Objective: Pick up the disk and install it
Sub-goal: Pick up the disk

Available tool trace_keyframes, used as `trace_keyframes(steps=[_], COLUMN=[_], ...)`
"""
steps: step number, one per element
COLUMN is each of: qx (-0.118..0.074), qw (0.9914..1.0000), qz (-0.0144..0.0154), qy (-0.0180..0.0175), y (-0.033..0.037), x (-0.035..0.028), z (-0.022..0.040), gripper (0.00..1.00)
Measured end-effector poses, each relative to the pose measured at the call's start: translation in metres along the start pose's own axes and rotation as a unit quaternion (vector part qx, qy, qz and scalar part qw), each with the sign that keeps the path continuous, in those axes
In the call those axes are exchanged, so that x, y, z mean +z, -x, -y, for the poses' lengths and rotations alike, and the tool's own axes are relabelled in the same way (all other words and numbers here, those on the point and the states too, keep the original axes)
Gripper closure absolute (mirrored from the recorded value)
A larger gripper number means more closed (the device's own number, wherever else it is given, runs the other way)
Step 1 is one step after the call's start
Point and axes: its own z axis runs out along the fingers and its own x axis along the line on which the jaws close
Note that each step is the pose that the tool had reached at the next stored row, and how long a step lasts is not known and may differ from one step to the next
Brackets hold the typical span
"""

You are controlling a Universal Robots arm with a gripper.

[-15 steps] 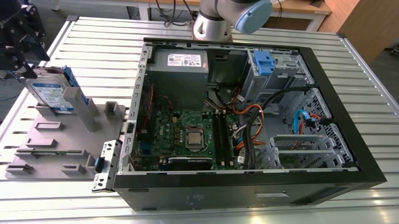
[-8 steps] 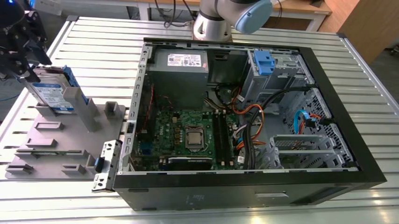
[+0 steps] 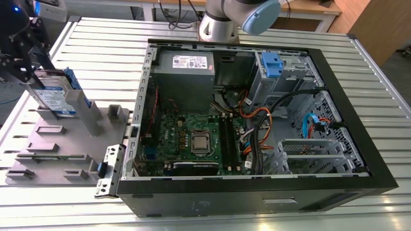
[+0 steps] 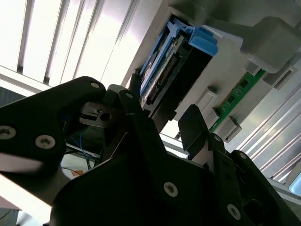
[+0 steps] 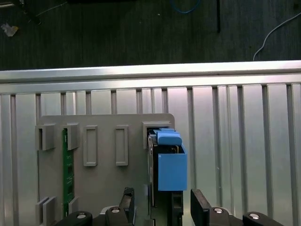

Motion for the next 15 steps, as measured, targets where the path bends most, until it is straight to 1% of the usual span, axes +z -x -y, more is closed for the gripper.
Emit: trace_keyframes(steps=[3, 12, 13, 14, 15], qx=[-0.002, -0.003, -0.003, -0.003, -0.003], qw=[1.0, 1.0, 1.0, 1.0, 1.0], qz=[0.0, 0.0, 0.0, 0.0, 0.0], qy=[0.0, 0.0001, 0.0, 0.0, 0.0], y=[0.0, 0.0, 0.0, 0.0, 0.0], x=[0.0015, 0.0017, 0.0017, 0.0017, 0.0017], z=[0.0, 0.0, 0.0, 0.0, 0.0], gripper=[0.41, 0.41, 0.42, 0.49, 0.49])
